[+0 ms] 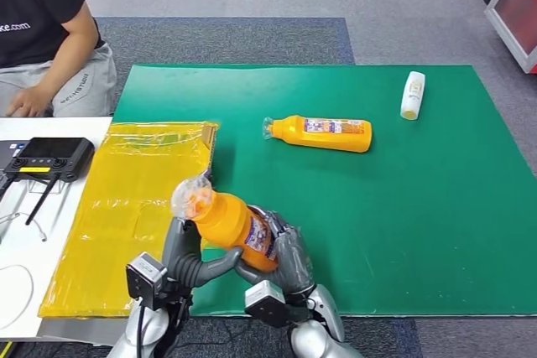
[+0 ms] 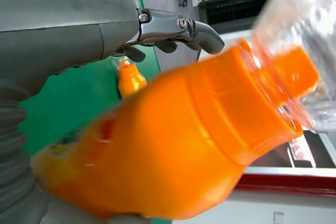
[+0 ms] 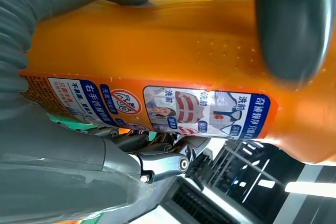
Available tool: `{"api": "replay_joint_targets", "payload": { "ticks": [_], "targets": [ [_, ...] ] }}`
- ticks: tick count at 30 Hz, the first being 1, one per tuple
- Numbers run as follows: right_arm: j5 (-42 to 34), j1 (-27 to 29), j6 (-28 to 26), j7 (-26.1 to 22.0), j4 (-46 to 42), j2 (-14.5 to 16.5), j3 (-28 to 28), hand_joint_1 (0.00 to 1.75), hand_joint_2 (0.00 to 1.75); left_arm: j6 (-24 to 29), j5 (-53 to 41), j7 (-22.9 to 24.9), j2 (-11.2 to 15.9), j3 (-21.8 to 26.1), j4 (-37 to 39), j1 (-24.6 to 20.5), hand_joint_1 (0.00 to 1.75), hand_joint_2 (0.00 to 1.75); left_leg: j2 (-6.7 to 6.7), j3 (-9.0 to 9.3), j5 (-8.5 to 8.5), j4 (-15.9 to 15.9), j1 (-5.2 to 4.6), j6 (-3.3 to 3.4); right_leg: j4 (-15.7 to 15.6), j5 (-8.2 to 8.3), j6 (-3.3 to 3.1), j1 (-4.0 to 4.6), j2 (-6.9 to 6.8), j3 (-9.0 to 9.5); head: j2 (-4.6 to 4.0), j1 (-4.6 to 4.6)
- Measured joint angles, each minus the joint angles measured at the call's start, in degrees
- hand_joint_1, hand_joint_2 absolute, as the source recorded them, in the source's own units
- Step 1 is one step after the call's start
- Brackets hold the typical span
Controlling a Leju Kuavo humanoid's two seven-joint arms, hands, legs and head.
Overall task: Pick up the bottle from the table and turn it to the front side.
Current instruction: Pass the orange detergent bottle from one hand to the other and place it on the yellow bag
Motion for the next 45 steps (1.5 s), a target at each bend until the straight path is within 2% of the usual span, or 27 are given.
{"api": "replay_joint_targets", "payload": {
  "ticks": [9, 10, 11, 13, 14, 15, 18, 22, 24, 29, 33, 39, 42, 45],
  "targets": [
    [4.3, -0.6, -2.7, 1.0, 0.8, 0.0, 1.9, 1.75, 1.75, -4.5, 3.3, 1.1, -0.2, -0.4, 1.1, -1.6, 0.00, 1.75, 0.00, -0.01, 0.00, 0.0, 0.00, 0.00, 0.0, 0.00, 0.00, 0.00, 0.00, -0.02, 0.00, 0.01],
    [4.9, -0.8, -3.0, 1.1, 0.8, 0.0, 2.1, 1.75, 1.75, -5.1, 3.6, 1.2, -0.2, -0.4, 1.2, -1.7, 0.07, 1.75, 0.00, -0.01, 0.00, 0.0, 0.00, 0.00, 0.0, 0.00, 0.00, 0.00, 0.00, -0.02, 0.00, 0.01],
    [5.3, -0.9, -3.2, 1.3, 0.8, 0.0, 2.2, 1.75, 1.75, -5.5, 3.9, 1.2, -0.2, -0.4, 1.3, -1.8, 0.30, 1.75, 0.01, -0.01, 0.00, 0.0, 0.00, 0.00, 0.0, 0.00, 0.00, 0.00, 0.00, -0.02, 0.00, 0.00],
    [5.6, -1.1, -3.3, 1.5, 0.8, 0.0, 2.4, 1.75, 1.75, -6.1, 4.1, 1.2, -0.2, -0.4, 1.6, -2.0, 1.17, 1.75, 0.00, -0.01, 0.00, 0.0, 0.00, 0.00, 0.0, 0.00, 0.00, 0.00, 0.00, -0.02, 0.00, 0.00],
    [5.6, -1.2, -3.2, 1.6, 0.8, 0.0, 2.5, 1.75, 1.75, -6.3, 4.2, 1.2, -0.2, -0.5, 1.7, -2.0, 1.54, 1.75, 0.00, -0.01, 0.00, 0.0, 0.00, 0.00, 0.0, 0.00, 0.00, 0.00, 0.00, -0.02, 0.00, 0.00],
    [5.3, -1.2, -3.1, 1.7, 0.8, -0.1, 2.5, 1.75, 1.75, -6.5, 4.2, 1.2, -0.2, -0.5, 1.7, -2.1, 1.75, 1.75, 0.00, -0.01, 0.00, 0.0, 0.00, 0.00, 0.0, 0.00, 0.00, 0.00, 0.00, -0.02, 0.00, 0.00],
    [1.7, -1.2, -1.7, 1.0, 0.8, -0.1, 2.5, 1.71, 1.75, -6.6, 4.3, 1.2, -0.2, -0.6, 2.0, -2.2, 1.75, 1.75, 0.00, -0.01, 0.00, 0.0, 0.00, 0.00, 0.0, 0.00, 0.00, 0.00, 0.00, -0.03, 0.00, 0.00],
    [-3.0, -1.0, 0.3, 0.1, 0.4, -0.1, 2.5, 0.08, 1.75, -6.5, 3.9, 1.0, -0.2, -1.0, 2.0, -2.2, 1.75, 1.75, 0.01, -0.01, 0.00, 0.0, 0.00, 0.00, 0.0, 0.00, 0.00, 0.00, 0.00, -0.03, 0.00, 0.01],
    [-5.8, -0.7, 1.2, -0.2, -0.1, -0.1, 2.3, 0.00, 1.75, -6.0, 3.6, 0.7, -0.1, -1.0, 2.0, -2.2, 1.75, 1.75, 0.01, -0.02, 0.00, 0.0, 0.00, 0.00, 0.0, 0.00, 0.00, 0.00, 0.00, -0.03, 0.00, 0.00],
    [-8.8, 0.3, 1.9, -0.9, -1.4, -0.1, 1.2, 0.00, 1.75, -4.5, 2.8, 0.2, 0.3, -0.4, 2.0, -2.1, 1.75, 1.75, 0.01, -0.03, 0.00, 0.0, 0.00, 0.00, 0.0, 0.00, 0.00, 0.00, 0.00, -0.04, 0.00, 0.01],
    [-9.3, 0.9, 1.9, -1.2, -1.7, -0.1, 0.8, 0.00, 0.00, -3.3, 1.8, 0.0, 0.7, 0.0, 1.9, -2.1, 1.75, 1.75, 0.01, -0.03, 0.00, 0.0, 0.00, 0.00, 0.0, 0.00, 0.00, 0.00, 0.00, -0.03, 0.00, 0.01],
    [-11.2, 1.1, 2.0, -0.9, -1.8, -0.1, -0.6, 0.00, 0.00, 3.4, -6.8, 0.3, 2.0, 1.1, 0.7, -1.4, 1.75, 1.75, 0.01, -0.03, 0.00, 0.0, 0.00, -0.01, 0.0, 0.00, 0.00, 0.00, 0.00, -0.04, 0.00, 0.01],
    [-12.0, 1.4, 2.3, -0.8, -1.7, -0.1, -1.4, 0.00, 0.00, 9.1, -19.8, 3.6, 4.2, 1.3, 0.3, -1.3, 1.75, 1.75, 0.01, -0.03, 0.01, 0.0, 0.01, -0.02, 0.0, -0.01, -0.02, 0.01, 0.01, -0.05, 0.00, 0.00],
    [-12.5, 2.1, 2.8, -0.7, -1.8, -0.1, -2.4, 0.00, 0.00, 12.6, -34.7, 9.2, 7.6, 1.5, 0.3, -1.3, 1.75, 1.75, 0.02, -0.02, 0.02, 0.0, 0.02, -0.04, 0.0, -0.04, -0.06, 0.02, 0.01, -0.08, 0.00, 0.00]
  ]
}}
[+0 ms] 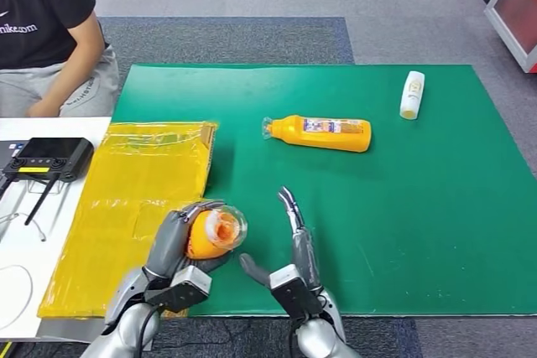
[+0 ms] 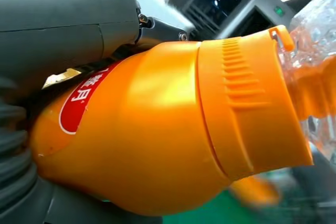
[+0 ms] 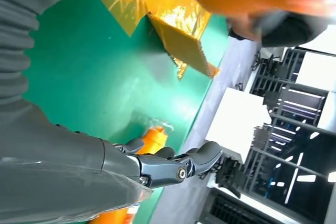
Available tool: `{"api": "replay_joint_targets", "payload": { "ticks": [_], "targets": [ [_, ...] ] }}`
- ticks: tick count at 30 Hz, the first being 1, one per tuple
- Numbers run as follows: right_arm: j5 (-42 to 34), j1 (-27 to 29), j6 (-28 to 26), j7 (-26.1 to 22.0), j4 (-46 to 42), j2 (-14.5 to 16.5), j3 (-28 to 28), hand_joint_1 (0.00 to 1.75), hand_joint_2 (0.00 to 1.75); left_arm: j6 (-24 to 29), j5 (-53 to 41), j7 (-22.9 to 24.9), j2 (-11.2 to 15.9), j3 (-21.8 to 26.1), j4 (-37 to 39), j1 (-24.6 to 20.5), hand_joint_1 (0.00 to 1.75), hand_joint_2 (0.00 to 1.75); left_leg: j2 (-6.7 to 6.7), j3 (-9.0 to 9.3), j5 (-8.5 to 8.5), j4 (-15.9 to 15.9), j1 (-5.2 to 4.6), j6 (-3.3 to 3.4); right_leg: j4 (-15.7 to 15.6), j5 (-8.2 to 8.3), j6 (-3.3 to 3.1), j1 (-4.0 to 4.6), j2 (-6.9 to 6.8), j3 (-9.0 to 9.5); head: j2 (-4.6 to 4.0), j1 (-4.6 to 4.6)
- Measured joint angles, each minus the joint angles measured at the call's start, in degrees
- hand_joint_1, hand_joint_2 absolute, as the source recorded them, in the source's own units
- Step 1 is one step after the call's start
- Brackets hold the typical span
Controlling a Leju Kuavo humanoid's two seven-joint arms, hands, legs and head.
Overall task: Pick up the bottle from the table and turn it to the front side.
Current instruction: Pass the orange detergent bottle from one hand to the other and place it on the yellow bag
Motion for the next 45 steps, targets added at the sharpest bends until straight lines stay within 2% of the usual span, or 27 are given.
{"api": "replay_joint_targets", "payload": {
  "ticks": [4, 8, 13, 17, 18, 21, 23, 26, 28, 31, 32, 33, 35, 37, 40, 45],
  "targets": [
    [-0.2, 1.2, 0.8, 0.0, -0.1, 0.0, -1.6, 0.00, 0.00, -0.5, -15.2, 7.4, 4.5, 0.2, 0.0, -0.6, 1.75, 1.75, 0.00, 0.04, -0.02, 0.0, 0.01, -0.04, 0.0, -0.02, -0.04, 0.01, 0.01, 0.01, 0.00, 0.01],
    [-0.2, 2.1, 1.8, 0.1, -0.2, 0.1, -3.2, 0.00, 0.00, -2.2, -21.8, 12.1, 7.1, 0.1, 0.4, -0.8, 1.75, 1.75, 0.01, 0.05, -0.04, 0.0, 0.01, -0.06, 0.0, -0.02, -0.04, 0.00, 0.01, 0.01, 0.00, 0.00],
    [-0.3, 2.2, 3.7, 0.1, -0.1, 0.4, -4.2, 0.00, 0.00, -1.3, -25.9, 15.1, 7.7, -0.2, 2.1, -1.5, 1.75, 1.75, 0.01, 0.06, -0.03, 0.0, 0.00, -0.06, 0.0, -0.01, -0.04, 0.00, 0.01, 0.02, 0.00, 0.00],
    [-0.6, 2.1, 4.9, -0.3, 0.1, 0.7, -4.4, 0.00, 0.00, 1.8, -27.4, 15.5, 7.1, -0.4, 4.1, -2.5, 1.75, 1.75, 0.01, 0.05, -0.02, 0.0, 0.00, -0.07, 0.0, 0.00, -0.05, 0.00, 0.00, 0.01, 0.00, -0.01],
    [-0.7, 2.0, 5.1, -0.4, 0.1, 0.8, -4.4, 0.00, 0.44, 2.7, -27.5, 15.4, 6.9, -0.4, 4.6, -2.8, 1.75, 1.75, 0.01, 0.05, -0.02, 0.0, 0.00, -0.07, 0.0, 0.01, -0.05, 0.00, 0.00, 0.01, 0.00, -0.01],
    [-1.2, 1.7, 5.6, -0.8, 0.5, 1.0, -4.4, 0.00, 1.75, 5.7, -27.7, 14.6, 5.7, -0.5, 6.3, -3.9, 1.58, 1.75, 0.01, 0.04, -0.01, 0.0, 0.00, -0.07, 0.0, 0.01, -0.05, 0.00, 0.00, 0.00, 0.00, 0.00],
    [-1.7, 1.3, 6.0, -1.1, 0.9, 1.1, -4.3, 0.00, 1.75, 8.3, -27.8, 14.0, 4.8, -0.5, 7.5, -5.0, 1.43, 1.75, 0.01, 0.03, 0.00, 0.0, 0.00, -0.07, 0.0, 0.02, -0.05, 0.00, 0.00, 0.00, 0.00, 0.00],
    [-2.5, 0.4, 6.3, -1.4, 1.7, 1.3, -3.8, 0.00, 1.75, 12.1, -28.4, 13.5, 3.5, -0.6, 9.0, -7.1, 1.08, 1.75, 0.00, 0.02, 0.00, 0.0, 0.00, -0.06, 0.0, 0.04, -0.04, 0.00, 0.00, 0.00, 0.00, 0.00],
    [-3.1, -0.3, 6.6, -1.6, 2.4, 1.4, -3.3, 0.00, 1.75, 14.1, -28.8, 13.2, 2.8, -0.6, 10.3, -8.8, 1.01, 1.75, 0.00, 0.02, 0.01, 0.0, 0.00, -0.05, 0.0, 0.05, -0.03, 0.00, 0.00, 0.00, 0.00, 0.00],
    [-3.9, -1.3, 6.8, -2.0, 3.5, 1.7, -2.6, 0.00, 1.75, 15.0, -28.1, 12.4, 1.6, -0.6, 12.8, -11.3, 0.63, 1.75, 0.00, 0.02, 0.01, 0.0, 0.00, -0.05, 0.0, 0.05, -0.03, 0.00, 0.00, 0.00, 0.00, 0.00],
    [-4.1, -1.5, 6.7, -2.1, 3.8, 1.8, -2.3, 0.00, 1.75, 14.6, -27.8, 12.2, 1.2, -0.6, 13.7, -12.0, 0.64, 1.75, 0.00, 0.02, 0.01, 0.0, 0.00, -0.05, 0.0, 0.05, -0.03, 0.00, 0.00, -0.01, 0.00, 0.00],
    [-4.3, -1.8, 6.6, -2.1, 4.1, 1.8, -2.1, 0.00, 1.75, 13.9, -27.7, 12.2, 0.8, -0.6, 14.6, -12.6, 0.73, 1.75, 0.00, 0.02, 0.01, 0.0, 0.00, -0.05, 0.0, 0.05, -0.03, 0.00, 0.00, -0.01, 0.00, 0.00],
    [-4.4, -2.0, 6.2, -2.2, 4.5, 1.9, -1.9, 0.00, 1.75, 11.1, -27.8, 12.9, 0.0, -0.8, 16.5, -13.8, 1.32, 1.75, 0.00, 0.02, 0.02, 0.0, 0.00, -0.04, 0.0, 0.05, -0.03, 0.00, 0.00, 0.00, 0.00, 0.01],
    [-4.4, -2.1, 5.8, -2.2, 4.8, 2.0, -1.9, 0.00, 1.75, 6.4, -27.7, 14.1, -0.5, -1.3, 18.6, -15.1, 1.73, 1.75, 0.01, 0.02, 0.03, 0.0, -0.01, -0.03, 0.0, 0.06, -0.03, -0.01, 0.01, -0.01, 0.00, 0.01],
    [-4.3, -2.0, 5.7, -2.2, 5.1, 2.0, -1.9, 0.00, 1.75, 1.4, -27.4, 14.9, -1.1, -2.3, 21.4, -16.4, 1.75, 1.75, 0.03, 0.02, 0.02, 0.0, -0.01, -0.03, 0.0, 0.06, -0.03, -0.01, 0.02, -0.03, 0.00, 0.01],
    [-3.7, -1.9, 5.5, -2.1, 5.2, 2.0, -2.1, 0.00, 1.75, -1.8, -26.3, 15.2, -1.5, -3.6, 24.7, -18.0, 1.75, 1.75, 0.03, 0.02, 0.02, 0.0, -0.01, -0.03, 0.0, 0.06, -0.04, -0.01, 0.01, -0.03, 0.00, 0.00]
  ]
}}
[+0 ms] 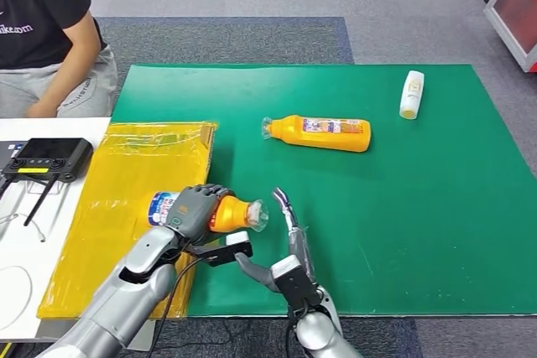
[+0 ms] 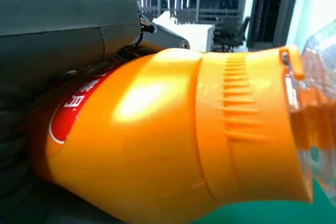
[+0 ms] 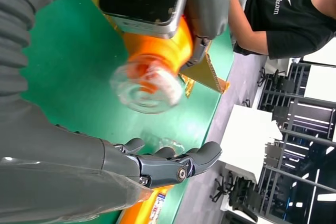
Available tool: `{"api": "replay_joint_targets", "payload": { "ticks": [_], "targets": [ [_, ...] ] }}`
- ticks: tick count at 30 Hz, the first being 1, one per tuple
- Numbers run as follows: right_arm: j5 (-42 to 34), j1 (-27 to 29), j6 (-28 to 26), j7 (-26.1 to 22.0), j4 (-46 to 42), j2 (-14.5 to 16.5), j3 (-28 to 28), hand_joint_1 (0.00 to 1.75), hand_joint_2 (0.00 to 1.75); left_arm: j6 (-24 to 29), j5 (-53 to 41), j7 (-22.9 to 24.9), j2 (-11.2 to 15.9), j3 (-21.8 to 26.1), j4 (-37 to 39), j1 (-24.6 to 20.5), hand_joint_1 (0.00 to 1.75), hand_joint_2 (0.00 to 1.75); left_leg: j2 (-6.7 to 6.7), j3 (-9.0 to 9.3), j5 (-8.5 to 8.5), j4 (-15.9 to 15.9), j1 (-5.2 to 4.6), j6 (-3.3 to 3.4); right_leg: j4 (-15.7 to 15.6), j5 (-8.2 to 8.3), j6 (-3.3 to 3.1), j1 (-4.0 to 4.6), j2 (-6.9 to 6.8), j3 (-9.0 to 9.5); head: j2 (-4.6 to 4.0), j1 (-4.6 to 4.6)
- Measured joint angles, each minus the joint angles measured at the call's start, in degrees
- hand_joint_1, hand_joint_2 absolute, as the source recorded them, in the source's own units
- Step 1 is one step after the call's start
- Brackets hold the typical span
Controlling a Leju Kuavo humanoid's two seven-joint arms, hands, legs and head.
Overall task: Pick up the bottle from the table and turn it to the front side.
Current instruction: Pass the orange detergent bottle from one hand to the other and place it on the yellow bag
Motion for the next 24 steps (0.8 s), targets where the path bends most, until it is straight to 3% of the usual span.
{"api": "replay_joint_targets", "payload": {
  "ticks": [13, 14, 17, 18, 24],
  "targets": [
    [0.8, 0.2, -0.3, 0.3, 0.8, 0.0, -0.7, 0.00, 1.75, -2.7, -0.4, 2.7, -0.7, -2.5, 4.3, -3.0, 1.71, 1.75, -0.01, 0.05, 0.05, 0.0, -0.01, -0.01, 0.0, 0.03, 0.02, -0.01, -0.02, 0.10, 0.00, 0.01],
    [0.9, 0.2, -0.3, 0.3, 0.9, 0.0, -0.8, 0.00, 1.75, -2.7, -0.6, 3.0, -0.8, -2.6, 4.7, -3.2, 1.54, 1.75, -0.01, 0.06, 0.05, 0.0, -0.01, -0.02, 0.0, 0.03, 0.02, -0.01, -0.01, 0.10, 0.00, 0.00],
    [1.2, 0.3, -0.3, 0.4, 1.3, 0.0, -0.9, 0.00, 1.75, -2.9, -0.9, 3.6, -1.1, -2.9, 5.9, -3.8, 0.26, 1.75, -0.01, 0.09, 0.06, 0.0, 0.00, -0.04, 0.0, 0.03, 0.01, -0.01, -0.01, 0.12, 0.00, 0.00],
    [1.3, 0.3, -0.2, 0.4, 1.4, 0.0, -1.0, 0.00, 1.75, -2.8, -0.9, 3.8, -1.3, -2.9, 6.3, -4.0, 0.00, 1.75, -0.01, 0.10, 0.07, 0.0, 0.00, -0.05, 0.0, 0.04, 0.01, 0.00, -0.01, 0.13, 0.00, 0.00],
    [1.7, 0.5, 0.0, 0.6, 2.2, 0.0, -1.3, 0.00, 1.75, -0.8, -1.6, 5.1, -2.2, -3.3, 9.1, -4.1, 0.00, 1.75, -0.01, 0.06, 0.11, 0.0, 0.01, -0.09, 0.0, 0.07, -0.04, 0.01, -0.01, 0.07, 0.00, 0.00]
  ]
}}
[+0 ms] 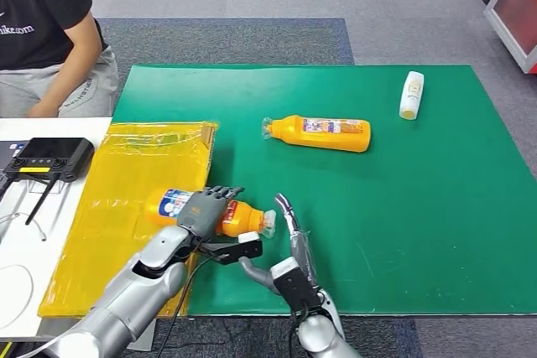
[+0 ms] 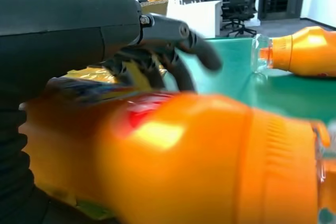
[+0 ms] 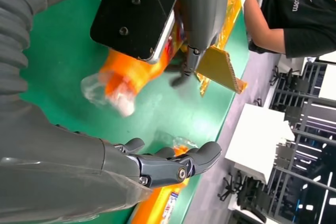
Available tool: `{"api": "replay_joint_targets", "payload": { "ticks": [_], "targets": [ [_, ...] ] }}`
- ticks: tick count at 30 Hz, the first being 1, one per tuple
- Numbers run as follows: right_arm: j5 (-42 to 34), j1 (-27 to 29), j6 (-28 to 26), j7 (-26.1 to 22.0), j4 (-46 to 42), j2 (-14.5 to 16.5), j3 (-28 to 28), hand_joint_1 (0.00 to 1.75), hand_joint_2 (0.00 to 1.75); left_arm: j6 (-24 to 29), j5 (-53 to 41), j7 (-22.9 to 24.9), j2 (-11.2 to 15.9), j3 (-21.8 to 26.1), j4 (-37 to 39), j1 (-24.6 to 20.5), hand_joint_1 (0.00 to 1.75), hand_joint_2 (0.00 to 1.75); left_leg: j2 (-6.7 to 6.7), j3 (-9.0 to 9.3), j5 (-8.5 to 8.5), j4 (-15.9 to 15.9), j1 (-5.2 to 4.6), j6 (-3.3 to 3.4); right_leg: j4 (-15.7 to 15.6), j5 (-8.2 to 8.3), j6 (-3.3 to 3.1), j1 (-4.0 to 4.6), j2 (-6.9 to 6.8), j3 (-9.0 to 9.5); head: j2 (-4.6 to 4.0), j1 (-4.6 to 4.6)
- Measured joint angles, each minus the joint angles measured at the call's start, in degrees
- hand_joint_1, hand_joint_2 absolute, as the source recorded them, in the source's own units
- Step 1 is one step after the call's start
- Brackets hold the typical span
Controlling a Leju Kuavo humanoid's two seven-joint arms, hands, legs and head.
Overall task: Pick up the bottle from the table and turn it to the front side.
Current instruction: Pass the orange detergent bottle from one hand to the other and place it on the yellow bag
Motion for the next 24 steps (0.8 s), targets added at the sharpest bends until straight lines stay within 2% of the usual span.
{"api": "replay_joint_targets", "payload": {
  "ticks": [4, 7, 15, 18, 22, 24],
  "targets": [
    [0.0, 0.4, 0.1, -0.1, 0.3, 0.0, -0.4, 0.00, 1.75, 4.5, 0.4, -0.6, -0.7, 0.0, 0.6, 0.1, 0.00, 1.75, 0.00, -0.01, -0.01, 0.0, 0.00, 0.01, 0.0, 0.00, 0.01, 0.00, 0.00, 0.01, 0.00, 0.00],
    [-0.1, 1.0, 0.1, -0.2, 0.2, 0.0, -0.9, 0.00, 1.75, 8.5, 2.6, -3.6, -0.7, 0.4, -1.6, 1.1, 0.00, 1.75, 0.00, -0.02, -0.02, 0.0, -0.01, 0.02, 0.0, 0.00, 0.01, -0.01, 0.00, 0.01, 0.00, 0.00],
    [0.0, 2.6, -1.5, -0.6, 0.1, -0.4, -2.8, 0.00, 1.75, 15.3, 9.9, -11.1, 0.9, 1.8, -18.8, 7.7, 0.00, 1.75, 0.00, -0.05, -0.06, 0.0, 0.00, 0.05, 0.0, -0.03, 0.01, 0.00, 0.00, -0.02, 0.00, 0.00],
    [0.3, 2.7, -1.3, -0.8, 0.1, -0.5, -3.1, 0.00, 1.75, 19.2, 16.3, -17.0, 1.5, 1.9, -25.3, 10.0, 0.00, 1.75, 0.00, -0.04, -0.05, 0.0, 0.00, 0.04, 0.0, -0.04, 0.00, 0.00, 0.00, -0.01, 0.00, 0.00],
    [0.3, 2.4, -0.6, -1.0, 0.3, -0.5, -3.1, 0.00, 1.75, 26.3, 31.6, -29.4, 1.6, 2.4, -35.3, 13.0, 0.00, 1.75, 0.00, -0.05, -0.05, 0.0, 0.00, 0.04, 0.0, -0.04, 0.01, 0.00, 0.00, 0.00, 0.00, 0.01],
    [0.1, 2.0, -0.4, -1.1, 0.6, -0.5, -3.0, 0.00, 1.75, 27.7, 38.3, -34.3, 1.3, 2.9, -40.1, 14.4, 0.00, 1.75, 0.00, -0.05, -0.05, 0.0, 0.00, 0.05, 0.0, -0.05, 0.02, 0.00, 0.00, 0.01, 0.00, 0.01]
  ]
}}
